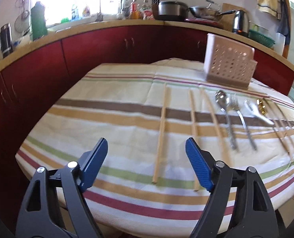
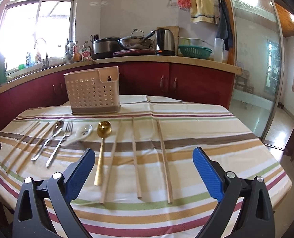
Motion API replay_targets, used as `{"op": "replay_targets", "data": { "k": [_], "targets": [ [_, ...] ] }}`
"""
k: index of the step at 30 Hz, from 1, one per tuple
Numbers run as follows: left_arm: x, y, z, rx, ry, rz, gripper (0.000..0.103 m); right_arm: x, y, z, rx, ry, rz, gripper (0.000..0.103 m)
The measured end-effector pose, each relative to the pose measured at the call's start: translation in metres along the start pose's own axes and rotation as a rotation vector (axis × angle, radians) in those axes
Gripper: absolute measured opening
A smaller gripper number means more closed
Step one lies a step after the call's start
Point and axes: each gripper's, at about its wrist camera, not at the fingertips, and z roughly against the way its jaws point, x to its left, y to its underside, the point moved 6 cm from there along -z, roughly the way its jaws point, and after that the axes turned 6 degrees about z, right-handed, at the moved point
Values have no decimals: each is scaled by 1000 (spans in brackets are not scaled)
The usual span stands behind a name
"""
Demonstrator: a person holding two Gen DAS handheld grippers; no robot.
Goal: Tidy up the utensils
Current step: 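Lower the left tool onto a wooden chopstick and close while the right tool grasps another chopstick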
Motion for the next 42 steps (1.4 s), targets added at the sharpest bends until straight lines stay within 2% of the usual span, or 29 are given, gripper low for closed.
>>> {"op": "replay_targets", "data": {
  "k": [1,2,3,5,9,10,15,18,19,23,25,32,34,35,39,42],
  "targets": [
    [2,2,-1,-2,-7,-1,78,-1,4,-1,0,4,1,93],
    [2,4,-1,-6,-13,-7,78,-3,7,-2,1,7,1,86],
    [1,5,-2,-8,-17,-14,78,-5,11,-4,9,7,-1,72],
    [0,8,-2,-19,-24,-38,78,-8,17,-8,30,6,-6,61],
    [-1,16,-3,-19,-22,-75,73,-16,23,-9,14,-6,-32,61],
    [-1,18,-4,-15,-19,-77,68,-17,24,-9,10,-8,-34,61],
    [2,27,-12,15,16,-52,53,-21,30,-11,14,-11,-50,61],
    [0,33,-15,22,20,-76,52,-24,32,-11,16,-13,-64,61],
    [-2,35,-15,20,18,-91,47,-24,33,-12,19,-16,-70,61],
    [-8,35,-14,2,41,-117,38,-27,37,-13,30,-24,-91,61],
    [-10,35,-15,7,87,-114,25,-27,38,-14,33,-29,-93,61],
    [-12,37,-14,2,110,-98,24,-29,42,-12,35,-31,-99,61],
    [-9,38,-14,-1,93,-87,31,-29,43,-12,35,-33,-100,61],
    [-8,38,-13,-1,93,-83,31,-29,42,-12,33,-32,-99,61],
    [-9,41,-10,2,114,-92,21,-30,44,-12,34,-31,-103,61],
    [-13,42,-9,9,140,-100,10,-31,45,-12,35,-30,-109,60]
  ]
}}
